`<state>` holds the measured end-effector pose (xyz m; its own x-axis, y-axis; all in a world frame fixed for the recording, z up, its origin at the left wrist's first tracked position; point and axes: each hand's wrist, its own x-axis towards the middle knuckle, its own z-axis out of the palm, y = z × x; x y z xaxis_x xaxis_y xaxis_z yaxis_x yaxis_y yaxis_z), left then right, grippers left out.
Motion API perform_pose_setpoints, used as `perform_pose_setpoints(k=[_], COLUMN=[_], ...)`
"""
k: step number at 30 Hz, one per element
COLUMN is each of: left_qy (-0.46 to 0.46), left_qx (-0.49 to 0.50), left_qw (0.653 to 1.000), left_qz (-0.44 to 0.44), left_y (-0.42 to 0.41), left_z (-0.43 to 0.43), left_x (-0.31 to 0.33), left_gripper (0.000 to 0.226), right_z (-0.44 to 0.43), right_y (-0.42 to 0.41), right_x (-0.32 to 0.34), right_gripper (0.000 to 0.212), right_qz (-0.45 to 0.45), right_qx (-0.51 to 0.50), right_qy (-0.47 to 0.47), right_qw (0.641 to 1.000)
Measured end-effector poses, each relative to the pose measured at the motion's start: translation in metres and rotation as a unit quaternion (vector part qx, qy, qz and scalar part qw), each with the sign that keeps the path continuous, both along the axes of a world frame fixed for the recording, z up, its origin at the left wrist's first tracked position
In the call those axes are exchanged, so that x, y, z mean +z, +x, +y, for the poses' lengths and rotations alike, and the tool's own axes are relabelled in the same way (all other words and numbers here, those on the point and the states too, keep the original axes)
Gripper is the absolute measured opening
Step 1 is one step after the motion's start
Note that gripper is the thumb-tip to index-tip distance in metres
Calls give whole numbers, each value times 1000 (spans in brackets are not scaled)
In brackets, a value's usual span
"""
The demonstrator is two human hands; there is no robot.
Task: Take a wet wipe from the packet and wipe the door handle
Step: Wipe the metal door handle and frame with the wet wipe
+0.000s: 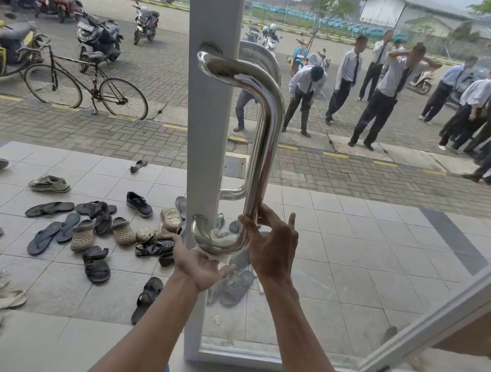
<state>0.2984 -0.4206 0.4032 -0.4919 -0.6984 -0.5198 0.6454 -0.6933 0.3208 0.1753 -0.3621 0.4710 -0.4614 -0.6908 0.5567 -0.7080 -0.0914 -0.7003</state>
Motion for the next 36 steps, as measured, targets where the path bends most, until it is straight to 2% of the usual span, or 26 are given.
perform_pose_setpoints(k=[3, 6, 9, 12, 15, 18, 20, 22, 25, 27, 29, 32, 36], left_qy=[9, 14, 15, 4, -40, -9, 16, 0, -114, -240, -370, -523, -643], left_qx=[9, 58, 100, 81, 28, 123, 189, 224, 263, 250, 199, 142, 24], left_qw=[999, 993, 987, 990, 999, 985, 961, 930, 875, 810, 713, 573, 380], left_qz=[45, 105, 121, 115, -7, -123, -199, -292, -391, -473, -561, -615, -664], left_y=[20, 16, -7, -15, -5, -1, -5, -10, -18, -19, -12, 4, 22], left_z=[-23, -29, -16, -12, -7, 0, 7, 15, 36, 48, 53, 49, 18], left_x=[3, 3, -8, -12, -6, -6, -10, -16, -10, -7, -15, -32, -25], left_gripper=[119, 109, 95, 89, 70, 42, 35, 35, 43, 44, 45, 68, 71], right_z=[-1, -1, 0, 0, 2, 3, 3, 2, 1, 0, 1, 1, 3], right_y=[0, -2, -1, -1, 2, 2, 0, 0, -1, -1, 1, 1, 3], right_x=[1, 2, 1, 2, 2, 4, 3, 3, 1, 1, 1, 2, 4], right_gripper=[35, 34, 35, 36, 37, 37, 38, 37, 36, 35, 35, 36, 34], right_qz=[0, 5, 9, 8, 7, 11, 14, 10, 9, 9, 7, 6, 11], right_qx=[3, 10, 7, 0, -2, -5, -4, 0, 0, -5, -7, -8, -7], right_qy=[2, 10, 12, 7, 13, 16, 14, 8, 2, 4, 8, 7, 6], right_qw=[1000, 1000, 1000, 1000, 1000, 1000, 1000, 1000, 1000, 1000, 1000, 1000, 1000])
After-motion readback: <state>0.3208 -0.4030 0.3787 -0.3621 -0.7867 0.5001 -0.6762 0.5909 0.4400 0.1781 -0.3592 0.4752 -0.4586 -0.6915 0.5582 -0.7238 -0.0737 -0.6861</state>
